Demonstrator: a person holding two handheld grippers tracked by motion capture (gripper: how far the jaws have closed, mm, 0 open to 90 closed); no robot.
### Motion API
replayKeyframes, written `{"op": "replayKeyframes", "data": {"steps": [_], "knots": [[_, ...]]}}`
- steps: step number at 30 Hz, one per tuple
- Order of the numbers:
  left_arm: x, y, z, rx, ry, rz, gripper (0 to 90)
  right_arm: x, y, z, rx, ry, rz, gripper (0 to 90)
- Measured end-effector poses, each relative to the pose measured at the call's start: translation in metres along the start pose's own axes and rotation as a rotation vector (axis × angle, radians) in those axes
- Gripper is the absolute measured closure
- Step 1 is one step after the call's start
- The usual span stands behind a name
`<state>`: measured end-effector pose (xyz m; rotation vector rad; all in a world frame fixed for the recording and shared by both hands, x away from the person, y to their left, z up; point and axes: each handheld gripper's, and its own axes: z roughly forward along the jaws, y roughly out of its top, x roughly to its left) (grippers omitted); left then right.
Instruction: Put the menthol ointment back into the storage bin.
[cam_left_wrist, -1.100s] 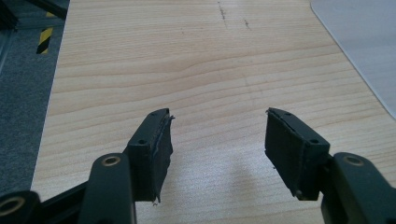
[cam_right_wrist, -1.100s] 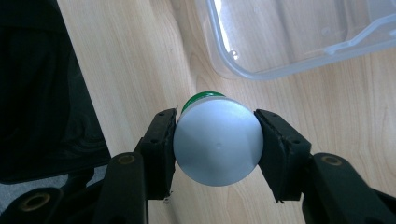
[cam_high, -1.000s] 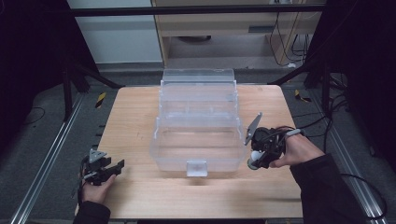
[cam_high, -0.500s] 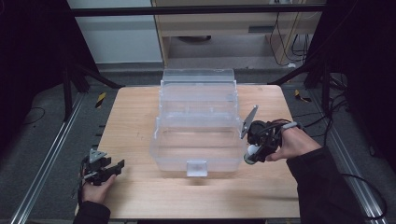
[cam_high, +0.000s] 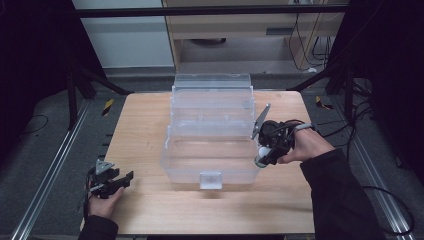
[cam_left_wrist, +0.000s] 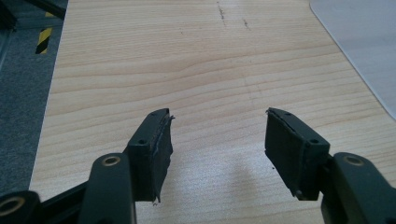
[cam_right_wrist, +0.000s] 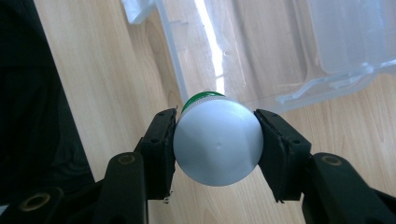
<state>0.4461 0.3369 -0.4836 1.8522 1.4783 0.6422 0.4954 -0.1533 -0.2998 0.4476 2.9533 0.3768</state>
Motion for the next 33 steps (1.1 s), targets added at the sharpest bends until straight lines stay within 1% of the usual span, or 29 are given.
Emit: {"op": "replayKeyframes", "data": {"steps": [6,10,12,20,24,25,26,29,33], "knots": [[0.0,0.0,0.0,-0.001,0.0,0.0,40.5,-0.006,0.007,0.003,-0.012,-0.004,0.003,50.3],[0.0,0.0,0.0,-0.001,0.0,0.0,40.5,-0.008,0.012,0.004,-0.018,-0.005,-0.009,50.3],[0.0,0.0,0.0,-0.001,-0.001,0.0,40.6,-0.009,0.016,0.004,-0.022,-0.008,-0.008,50.3],[0.0,0.0,0.0,-0.002,-0.002,0.0,40.6,-0.014,0.024,0.008,-0.032,-0.005,-0.014,50.3],[0.0,0.0,0.0,-0.003,-0.001,0.001,40.6,-0.015,0.027,0.013,-0.038,-0.005,-0.006,50.3],[0.0,0.0,0.0,-0.003,-0.002,0.0,40.6,-0.016,0.027,0.014,-0.04,-0.008,-0.015,50.3],[0.0,0.0,0.0,-0.003,-0.001,0.0,40.6,-0.016,0.028,0.015,-0.04,-0.009,-0.007,50.3],[0.0,0.0,0.0,-0.004,-0.001,0.0,40.6,-0.016,0.03,0.021,-0.033,-0.011,-0.014,50.3],[0.0,0.001,-0.001,-0.007,-0.001,0.0,40.6,-0.015,0.034,0.028,-0.024,0.002,-0.019,50.3]]}}
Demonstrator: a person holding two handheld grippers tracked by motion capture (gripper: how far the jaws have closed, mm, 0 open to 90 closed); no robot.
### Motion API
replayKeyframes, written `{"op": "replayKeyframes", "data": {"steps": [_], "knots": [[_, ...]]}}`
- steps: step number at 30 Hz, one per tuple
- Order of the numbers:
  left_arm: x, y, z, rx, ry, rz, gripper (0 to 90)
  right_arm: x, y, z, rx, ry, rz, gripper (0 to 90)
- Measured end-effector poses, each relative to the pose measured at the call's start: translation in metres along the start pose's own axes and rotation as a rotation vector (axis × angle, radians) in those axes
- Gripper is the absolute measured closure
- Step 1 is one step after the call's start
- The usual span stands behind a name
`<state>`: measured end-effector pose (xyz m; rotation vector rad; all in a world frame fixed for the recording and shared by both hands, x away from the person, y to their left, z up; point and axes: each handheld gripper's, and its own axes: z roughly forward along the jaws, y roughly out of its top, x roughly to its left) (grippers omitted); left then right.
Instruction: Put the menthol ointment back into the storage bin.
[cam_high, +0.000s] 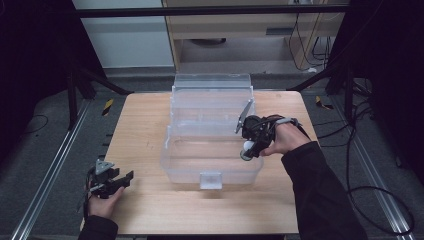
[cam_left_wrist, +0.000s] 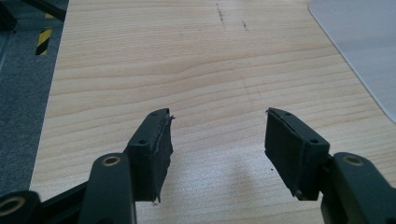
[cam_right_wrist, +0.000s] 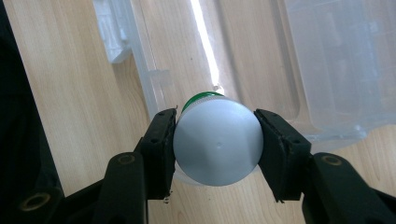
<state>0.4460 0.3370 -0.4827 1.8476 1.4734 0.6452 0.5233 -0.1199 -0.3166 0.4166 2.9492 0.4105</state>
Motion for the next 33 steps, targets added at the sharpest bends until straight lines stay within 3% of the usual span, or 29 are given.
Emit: {"op": "replayKeyframes", "data": {"steps": [33], "knots": [[0.0,0.0,-0.001,-0.002,0.002,0.0,40.6,-0.005,-0.02,0.038,0.038,0.028,0.026,50.3]]}}
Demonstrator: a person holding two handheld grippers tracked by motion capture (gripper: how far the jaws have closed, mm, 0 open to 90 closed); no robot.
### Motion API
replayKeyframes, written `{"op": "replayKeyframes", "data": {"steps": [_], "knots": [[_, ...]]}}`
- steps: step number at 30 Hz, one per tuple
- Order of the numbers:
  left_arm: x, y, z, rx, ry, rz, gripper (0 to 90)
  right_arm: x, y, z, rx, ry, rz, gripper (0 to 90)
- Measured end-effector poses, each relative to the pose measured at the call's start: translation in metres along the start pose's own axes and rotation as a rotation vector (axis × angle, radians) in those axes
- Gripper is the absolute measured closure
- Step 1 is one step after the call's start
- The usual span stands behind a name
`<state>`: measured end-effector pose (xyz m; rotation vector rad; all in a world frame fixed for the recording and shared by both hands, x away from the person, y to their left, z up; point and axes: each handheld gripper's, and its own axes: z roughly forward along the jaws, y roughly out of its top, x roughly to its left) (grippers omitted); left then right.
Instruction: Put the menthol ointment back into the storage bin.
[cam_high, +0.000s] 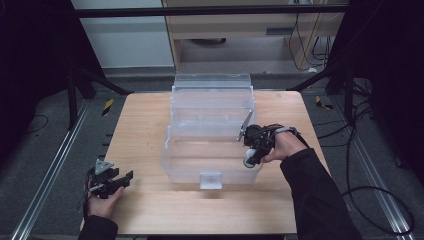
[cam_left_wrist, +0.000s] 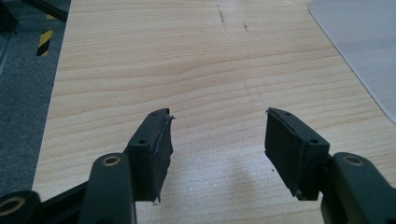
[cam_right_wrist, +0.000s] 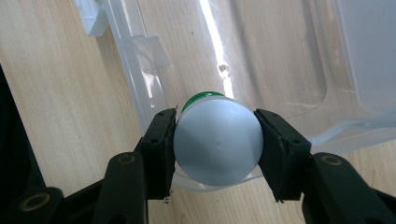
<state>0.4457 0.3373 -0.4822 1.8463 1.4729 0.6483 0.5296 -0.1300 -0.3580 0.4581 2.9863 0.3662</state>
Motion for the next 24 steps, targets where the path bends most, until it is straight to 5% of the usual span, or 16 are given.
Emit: {"op": "replayKeyframes", "data": {"steps": [24], "knots": [[0.0,0.0,0.001,0.003,0.001,0.001,40.7,-0.002,-0.01,0.021,0.022,0.018,0.017,50.2]]}}
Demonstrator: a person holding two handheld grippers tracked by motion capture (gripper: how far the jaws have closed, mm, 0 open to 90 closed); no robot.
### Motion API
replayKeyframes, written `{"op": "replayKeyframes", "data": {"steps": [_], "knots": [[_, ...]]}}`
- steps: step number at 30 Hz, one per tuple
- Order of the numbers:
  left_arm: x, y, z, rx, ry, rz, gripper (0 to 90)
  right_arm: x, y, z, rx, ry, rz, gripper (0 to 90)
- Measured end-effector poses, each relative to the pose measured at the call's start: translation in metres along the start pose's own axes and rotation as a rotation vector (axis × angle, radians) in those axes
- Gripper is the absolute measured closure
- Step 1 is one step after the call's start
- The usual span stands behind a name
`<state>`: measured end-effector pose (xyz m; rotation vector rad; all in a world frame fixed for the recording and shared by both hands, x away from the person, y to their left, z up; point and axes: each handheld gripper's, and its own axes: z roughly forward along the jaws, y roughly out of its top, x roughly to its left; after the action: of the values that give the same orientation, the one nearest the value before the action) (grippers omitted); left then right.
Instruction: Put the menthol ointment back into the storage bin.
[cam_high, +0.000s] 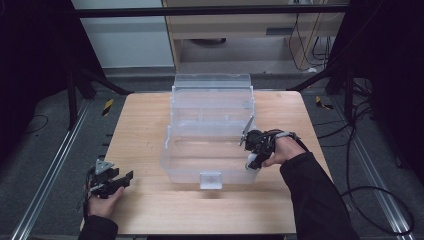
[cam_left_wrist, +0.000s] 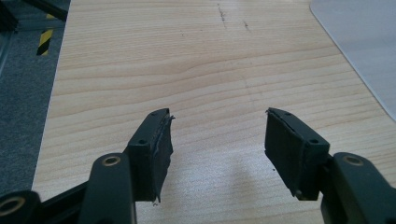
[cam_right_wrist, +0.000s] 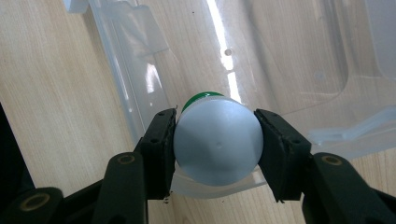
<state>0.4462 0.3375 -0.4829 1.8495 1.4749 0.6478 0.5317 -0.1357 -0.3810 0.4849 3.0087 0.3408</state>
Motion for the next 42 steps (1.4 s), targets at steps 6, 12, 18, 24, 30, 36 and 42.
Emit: {"op": "replayKeyframes", "data": {"steps": [6,12,18,24,30,36,42], "knots": [[0.0,0.0,0.0,0.001,0.0,0.001,40.6,0.0,-0.002,0.003,0.006,0.004,0.005,50.1],[0.0,0.0,0.0,0.001,0.001,0.0,40.7,-0.001,-0.003,0.007,0.011,0.008,0.011,50.1],[0.0,0.0,0.0,0.001,0.0,0.0,40.6,-0.001,-0.003,0.01,0.014,0.008,0.014,50.0],[0.0,0.0,0.0,0.003,0.001,0.001,40.6,-0.001,-0.003,0.013,0.015,0.008,0.014,49.9],[0.0,0.0,0.0,0.003,0.0,0.001,40.6,-0.001,-0.002,0.016,0.023,0.005,0.013,49.7],[0.0,0.0,0.001,0.003,-0.001,0.001,40.6,-0.002,-0.004,0.013,0.005,-0.002,0.016,48.4],[0.0,0.0,0.0,0.001,0.0,0.001,40.6,-0.001,-0.005,0.01,-0.006,-0.012,0.021,48.4]]}}
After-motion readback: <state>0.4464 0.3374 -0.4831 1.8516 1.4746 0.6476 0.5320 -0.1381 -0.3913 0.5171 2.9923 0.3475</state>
